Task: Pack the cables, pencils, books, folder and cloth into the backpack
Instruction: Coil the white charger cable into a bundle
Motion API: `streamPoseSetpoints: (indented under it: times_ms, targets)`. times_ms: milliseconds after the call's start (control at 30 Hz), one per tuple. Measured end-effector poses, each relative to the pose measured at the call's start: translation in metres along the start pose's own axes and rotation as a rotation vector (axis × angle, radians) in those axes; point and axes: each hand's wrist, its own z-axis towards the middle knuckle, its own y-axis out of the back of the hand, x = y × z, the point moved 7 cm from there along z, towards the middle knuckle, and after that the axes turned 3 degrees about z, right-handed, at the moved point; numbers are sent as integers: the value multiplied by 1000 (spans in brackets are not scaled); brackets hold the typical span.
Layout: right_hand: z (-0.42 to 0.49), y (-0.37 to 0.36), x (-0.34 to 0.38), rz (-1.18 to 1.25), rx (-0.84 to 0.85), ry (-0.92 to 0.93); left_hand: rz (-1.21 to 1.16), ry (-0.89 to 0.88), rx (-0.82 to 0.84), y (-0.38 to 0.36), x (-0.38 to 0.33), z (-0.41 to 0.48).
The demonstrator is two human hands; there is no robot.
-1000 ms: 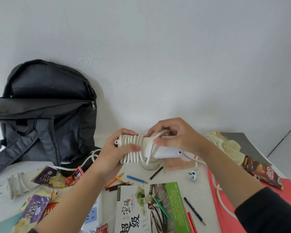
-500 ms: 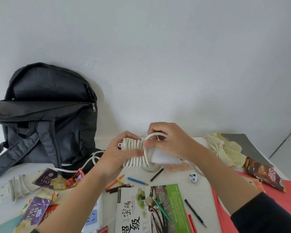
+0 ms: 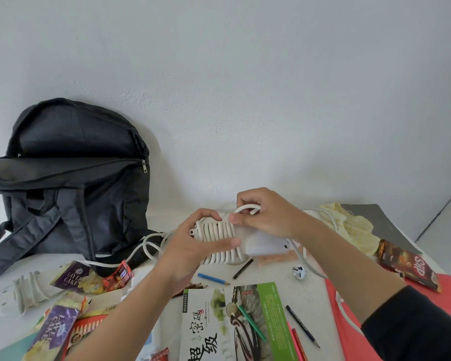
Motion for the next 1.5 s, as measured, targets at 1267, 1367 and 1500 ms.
streamPoseSetpoints:
  times_ms: [1267,1367,1500]
  targets:
    - [-12,-6,-23,479,70,-320,-361,239,99,-5,2,-5]
    - [-18,-24,-47,613,99,-410,-531,226,3,1,-8,-1]
    - [-21,-45,-47,-11,116,-230,-650,96,-215,23,-26,17]
